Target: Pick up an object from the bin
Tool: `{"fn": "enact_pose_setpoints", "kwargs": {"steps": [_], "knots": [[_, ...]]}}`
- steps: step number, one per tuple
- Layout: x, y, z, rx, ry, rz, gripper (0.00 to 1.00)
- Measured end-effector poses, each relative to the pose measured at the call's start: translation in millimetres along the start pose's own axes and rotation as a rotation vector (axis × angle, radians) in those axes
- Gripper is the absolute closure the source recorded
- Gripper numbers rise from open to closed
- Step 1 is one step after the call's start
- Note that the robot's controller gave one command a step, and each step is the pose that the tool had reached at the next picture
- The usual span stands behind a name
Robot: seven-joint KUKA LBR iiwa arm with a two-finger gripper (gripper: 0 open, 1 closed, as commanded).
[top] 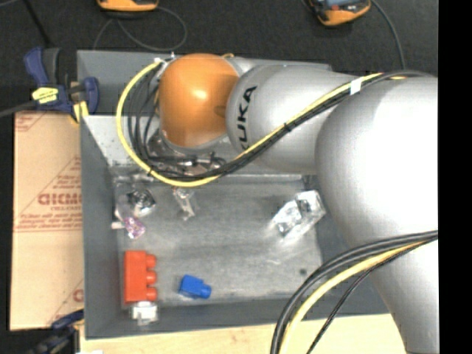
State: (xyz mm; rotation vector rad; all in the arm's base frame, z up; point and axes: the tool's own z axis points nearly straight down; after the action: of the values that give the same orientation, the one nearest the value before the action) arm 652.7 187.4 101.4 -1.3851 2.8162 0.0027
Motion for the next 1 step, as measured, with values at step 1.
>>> {"fn": "enact_pose_setpoints", "kwargs": {"steps": [1], "knots": [[-27.9, 20.8, 30.0, 0.005, -0.003, -0.096, 0.00]]}}
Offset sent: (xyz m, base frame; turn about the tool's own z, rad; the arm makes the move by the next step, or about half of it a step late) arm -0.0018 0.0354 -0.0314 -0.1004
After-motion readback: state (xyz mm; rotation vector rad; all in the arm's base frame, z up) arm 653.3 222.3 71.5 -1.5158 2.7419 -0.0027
